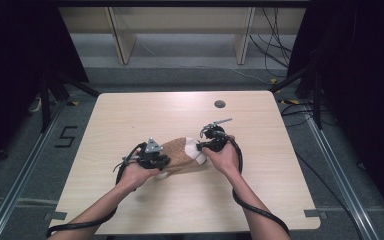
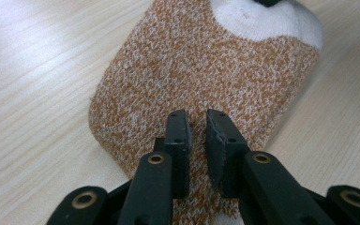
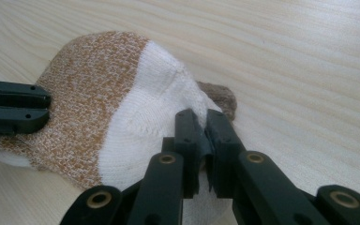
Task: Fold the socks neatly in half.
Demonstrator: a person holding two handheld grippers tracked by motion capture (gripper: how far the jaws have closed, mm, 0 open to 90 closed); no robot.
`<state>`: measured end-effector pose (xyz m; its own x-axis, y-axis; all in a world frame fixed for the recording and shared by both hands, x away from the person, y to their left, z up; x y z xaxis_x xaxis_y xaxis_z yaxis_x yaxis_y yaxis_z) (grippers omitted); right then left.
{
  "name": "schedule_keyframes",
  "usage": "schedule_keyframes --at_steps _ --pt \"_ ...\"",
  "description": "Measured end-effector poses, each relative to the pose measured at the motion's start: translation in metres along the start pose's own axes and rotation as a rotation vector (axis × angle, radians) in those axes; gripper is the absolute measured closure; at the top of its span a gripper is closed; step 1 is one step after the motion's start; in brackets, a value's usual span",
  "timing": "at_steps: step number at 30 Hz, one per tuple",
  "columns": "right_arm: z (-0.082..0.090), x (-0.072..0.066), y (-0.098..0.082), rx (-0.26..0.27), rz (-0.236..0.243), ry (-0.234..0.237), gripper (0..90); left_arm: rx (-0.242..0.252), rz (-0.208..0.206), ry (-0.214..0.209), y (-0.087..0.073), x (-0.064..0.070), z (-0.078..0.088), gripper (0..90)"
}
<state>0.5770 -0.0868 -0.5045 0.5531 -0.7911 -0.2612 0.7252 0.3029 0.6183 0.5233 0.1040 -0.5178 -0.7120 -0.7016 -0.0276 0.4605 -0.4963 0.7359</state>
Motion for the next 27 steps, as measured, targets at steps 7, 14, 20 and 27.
schedule_keyframes --at_steps 7,14,20,27 --pt "0.001 -0.002 0.0 0.019 -0.002 0.005 82.7 0.025 -0.002 0.005 0.007 -0.005 0.004 71.6" --pt "0.006 -0.004 0.007 0.076 0.031 -0.024 63.9 0.136 0.015 0.031 0.023 -0.009 0.016 46.6" --pt "0.013 -0.004 0.014 0.111 0.007 -0.052 52.8 0.169 0.021 0.036 0.031 -0.009 0.019 39.4" --pt "0.022 -0.002 0.018 0.156 -0.018 -0.045 48.3 0.175 0.037 0.047 0.031 -0.013 0.027 33.0"
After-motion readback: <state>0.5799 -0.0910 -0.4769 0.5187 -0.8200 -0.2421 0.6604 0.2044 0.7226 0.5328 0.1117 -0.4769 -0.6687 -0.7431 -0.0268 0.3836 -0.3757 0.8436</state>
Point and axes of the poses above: each handheld gripper's, and its own axes: z roughly backward along the jaws, y roughly out of its top, x roughly to its right, the point moved 6 cm from there along -z, roughly forward along the jaws, and after that the axes turned 3 degrees about -z, right-handed, at the moved point
